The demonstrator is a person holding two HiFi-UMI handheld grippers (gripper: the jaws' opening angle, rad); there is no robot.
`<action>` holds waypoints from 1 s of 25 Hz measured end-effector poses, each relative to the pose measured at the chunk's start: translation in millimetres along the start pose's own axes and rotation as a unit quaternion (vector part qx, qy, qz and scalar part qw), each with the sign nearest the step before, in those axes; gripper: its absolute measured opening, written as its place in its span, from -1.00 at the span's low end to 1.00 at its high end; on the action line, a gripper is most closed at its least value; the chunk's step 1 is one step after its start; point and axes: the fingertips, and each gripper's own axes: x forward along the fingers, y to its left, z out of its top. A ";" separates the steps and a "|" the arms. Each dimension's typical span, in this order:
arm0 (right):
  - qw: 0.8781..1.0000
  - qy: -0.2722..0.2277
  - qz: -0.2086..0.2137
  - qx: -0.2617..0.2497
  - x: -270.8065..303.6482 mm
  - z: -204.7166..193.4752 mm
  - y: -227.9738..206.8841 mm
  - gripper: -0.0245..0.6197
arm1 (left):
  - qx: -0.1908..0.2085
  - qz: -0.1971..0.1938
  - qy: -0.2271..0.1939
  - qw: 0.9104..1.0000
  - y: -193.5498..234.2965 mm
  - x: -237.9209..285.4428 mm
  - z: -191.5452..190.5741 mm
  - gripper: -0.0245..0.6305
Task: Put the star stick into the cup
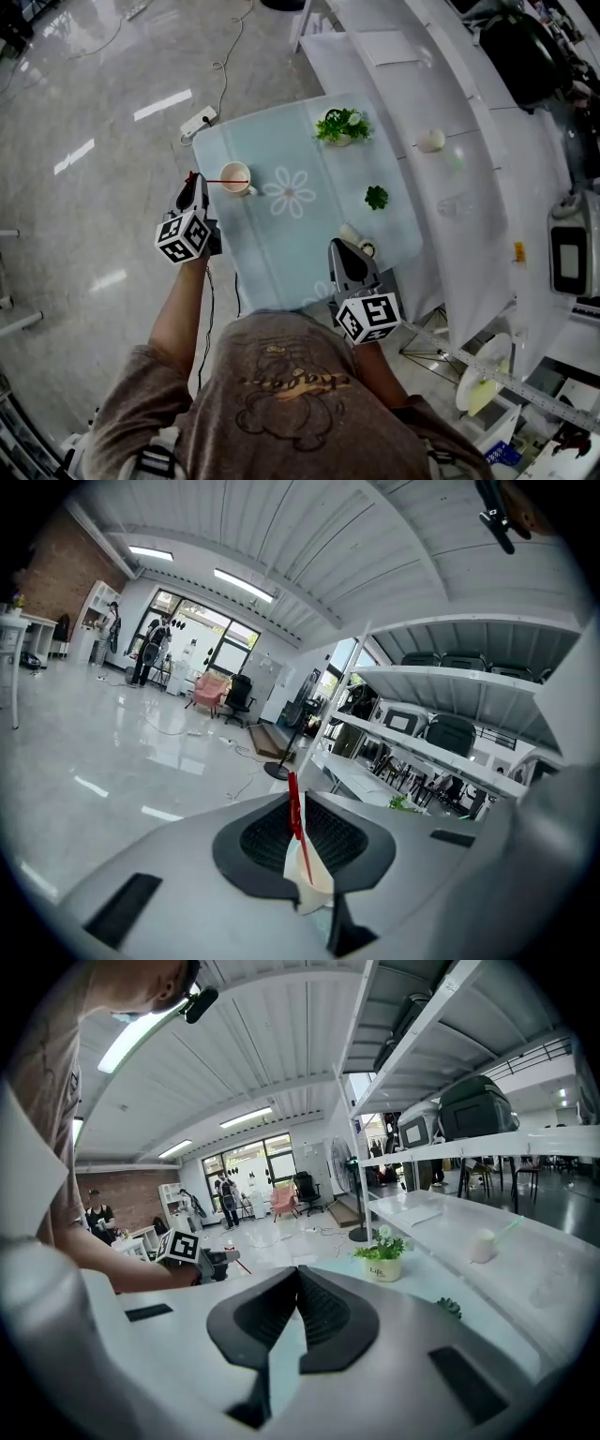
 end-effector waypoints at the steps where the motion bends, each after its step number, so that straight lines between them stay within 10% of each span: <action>1: 1.000 0.001 0.000 -0.001 0.3 -0.5 0.8 -0.92 | -0.003 0.000 0.002 1.000 1.9 -0.2 -1.6 -0.82; 25: 0.998 -0.012 0.058 -0.022 9.6 7.1 27.0 -0.92 | -0.016 0.008 -0.023 1.000 4.8 -59.4 19.7 -0.30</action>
